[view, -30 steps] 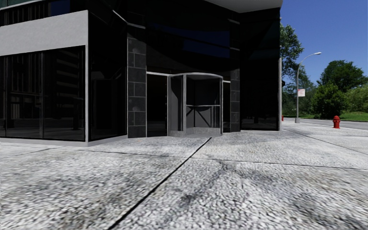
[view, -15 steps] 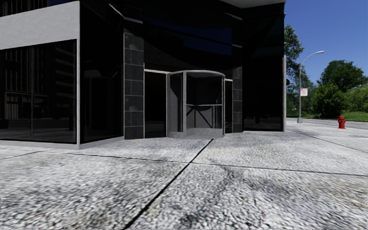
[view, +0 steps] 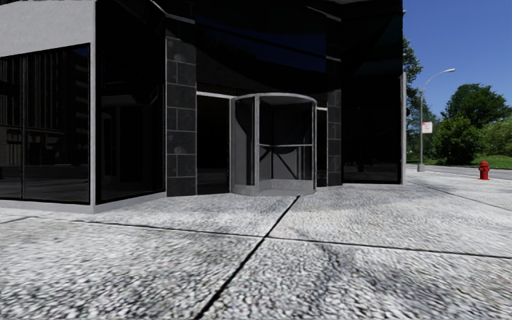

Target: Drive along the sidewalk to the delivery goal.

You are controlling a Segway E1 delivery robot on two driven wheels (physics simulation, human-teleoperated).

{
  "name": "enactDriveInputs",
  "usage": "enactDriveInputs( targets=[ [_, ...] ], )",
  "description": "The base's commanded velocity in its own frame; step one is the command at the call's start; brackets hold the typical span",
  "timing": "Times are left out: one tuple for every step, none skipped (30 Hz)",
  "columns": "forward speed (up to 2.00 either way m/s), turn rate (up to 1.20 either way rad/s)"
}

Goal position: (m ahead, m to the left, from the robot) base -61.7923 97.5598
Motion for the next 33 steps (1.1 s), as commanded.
enactDriveInputs(
  targets=[
    [0.98,0.0],
    [0.98,0.0],
    [0.99,0.0],
    [0.99,0.0],
    [1.0,0.0],
    [1.0,0.0],
    [1.0,0.0],
    [1.01,0.0],
    [1.01,0.0],
    [1.01,0.0],
    [1.01,0.0],
    [1.01,0.11],
    [1.01,0.38],
    [1.01,0.61],
    [1.01,0.8],
    [1.01,0.8],
    [1.01,0.91],
    [1.01,0.94],
    [1.01,0.95],
    [1.01,0.95],
    [1.01,0.95],
    [1.01,0.95],
    [1.01,0.95],
    [1.01,0.95],
    [1.01,0.96],
    [1.01,0.96],
    [1.01,0.96],
    [1.01,0.96],
    [1.01,0.96],
    [1.01,0.97],
    [1.01,0.97],
    [1.01,0.97],
    [1.01,0.97]
  ],
)
